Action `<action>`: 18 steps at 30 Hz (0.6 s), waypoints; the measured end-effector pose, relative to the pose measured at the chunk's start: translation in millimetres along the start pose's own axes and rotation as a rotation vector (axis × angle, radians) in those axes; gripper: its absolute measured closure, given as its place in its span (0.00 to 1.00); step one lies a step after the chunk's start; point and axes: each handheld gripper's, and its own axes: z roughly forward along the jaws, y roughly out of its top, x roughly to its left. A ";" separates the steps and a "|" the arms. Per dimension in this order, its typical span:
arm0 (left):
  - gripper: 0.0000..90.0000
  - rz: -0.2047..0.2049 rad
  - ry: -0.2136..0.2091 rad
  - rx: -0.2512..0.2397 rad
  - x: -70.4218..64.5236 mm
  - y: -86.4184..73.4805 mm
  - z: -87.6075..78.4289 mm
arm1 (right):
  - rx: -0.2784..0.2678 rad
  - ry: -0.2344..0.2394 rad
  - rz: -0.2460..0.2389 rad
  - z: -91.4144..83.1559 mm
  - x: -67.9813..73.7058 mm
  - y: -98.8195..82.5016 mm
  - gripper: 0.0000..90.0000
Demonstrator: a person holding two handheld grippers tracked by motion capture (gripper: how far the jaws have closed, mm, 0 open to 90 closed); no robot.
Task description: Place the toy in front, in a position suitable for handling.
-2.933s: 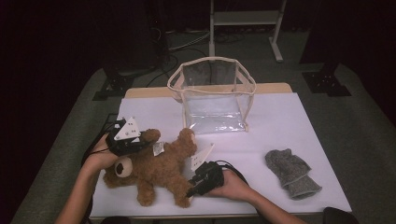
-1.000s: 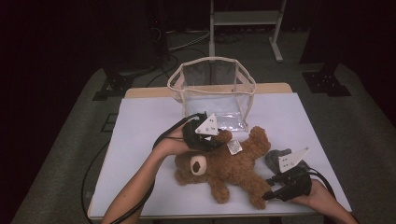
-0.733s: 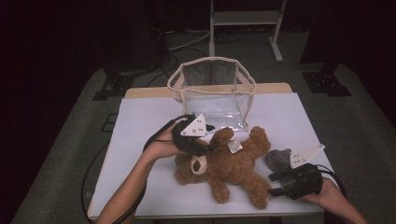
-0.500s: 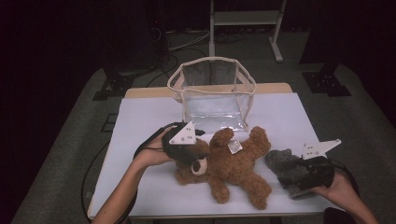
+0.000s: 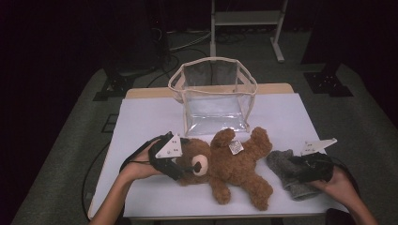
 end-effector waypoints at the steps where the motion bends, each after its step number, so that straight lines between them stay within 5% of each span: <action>1: 0.13 -0.002 0.005 0.007 0.5 -1.4 1.6 | 0.011 -0.002 0.001 4.4 -0.6 -1.6 0.40; 5: 0.10 -0.041 -0.017 -0.028 1.3 -8.2 9.6 | 0.003 -0.029 -0.002 10.5 -0.9 -4.6 0.48; 8: 0.10 -0.052 -0.034 -0.041 0.6 -10.4 10.9 | -0.003 -0.036 -0.002 8.5 -0.8 -5.9 0.68; 10: 0.20 -0.053 -0.056 -0.051 -0.7 -11.6 10.4 | -0.006 -0.026 -0.003 7.2 -2.3 -6.3 0.78; 13: 0.26 -0.079 -0.066 -0.048 -3.4 -11.7 11.4 | -0.010 -0.001 0.001 5.6 -3.0 -4.1 0.81; 18: 0.29 -0.088 -0.068 -0.040 -4.8 -9.8 12.6 | -0.113 0.082 -0.014 -9.5 7.5 9.1 0.81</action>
